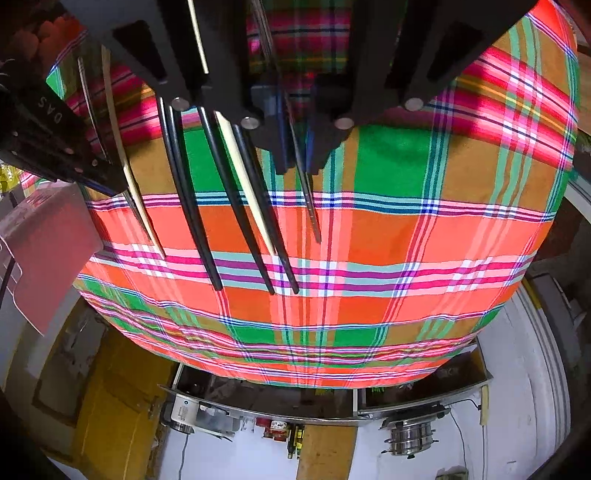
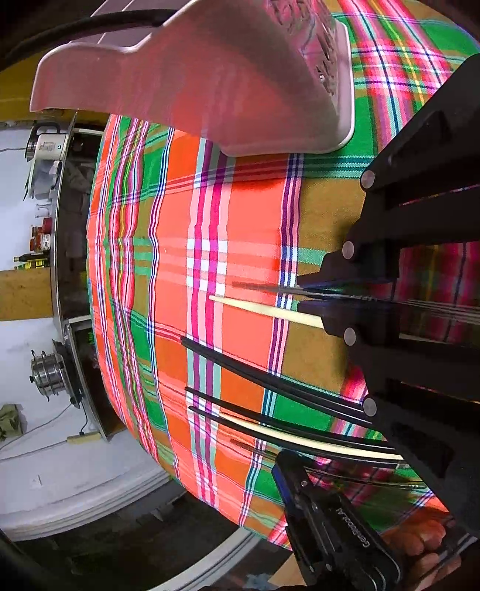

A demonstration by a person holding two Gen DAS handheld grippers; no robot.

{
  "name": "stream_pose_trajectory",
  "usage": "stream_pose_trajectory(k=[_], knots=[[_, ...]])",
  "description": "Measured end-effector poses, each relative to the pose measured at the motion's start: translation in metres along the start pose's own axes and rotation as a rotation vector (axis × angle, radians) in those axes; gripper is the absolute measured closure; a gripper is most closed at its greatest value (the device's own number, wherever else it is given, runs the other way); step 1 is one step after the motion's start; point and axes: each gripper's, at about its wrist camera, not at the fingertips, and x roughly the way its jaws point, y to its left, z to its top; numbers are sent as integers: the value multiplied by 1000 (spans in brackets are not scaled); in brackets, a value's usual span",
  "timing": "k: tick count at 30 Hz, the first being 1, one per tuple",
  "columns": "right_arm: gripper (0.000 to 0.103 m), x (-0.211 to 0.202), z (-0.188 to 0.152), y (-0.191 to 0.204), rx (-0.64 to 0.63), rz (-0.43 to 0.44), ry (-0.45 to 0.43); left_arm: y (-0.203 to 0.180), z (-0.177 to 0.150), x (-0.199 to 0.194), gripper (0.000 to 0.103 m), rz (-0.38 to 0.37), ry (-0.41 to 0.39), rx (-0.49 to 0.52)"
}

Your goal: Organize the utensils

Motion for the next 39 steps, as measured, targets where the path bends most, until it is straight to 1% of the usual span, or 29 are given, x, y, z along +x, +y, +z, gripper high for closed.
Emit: stream_pose_trajectory(k=[1,5,8,13,25,32,39], knots=[[97,0,0,0,2,2,1,1,0,0,97,-6,3,-6],[98,-6,0,-1,8,22,-5,3,1,-2,97,-31,13,-25],[98,-13,1,-1,9,38,-22,4,1,-9,97,-50,4,-34],[98,-30,2,1,9,64,-57,3,4,-32,97,-84,-37,-35],[98,-88,2,3,7,118,-166,-4,10,-97,97,-164,-143,-26],[98,-124,-3,-2,23,139,-236,-14,8,-126,97,-201,-180,-6],[98,-149,-9,-15,53,144,-288,-28,11,-142,97,-248,-199,15]])
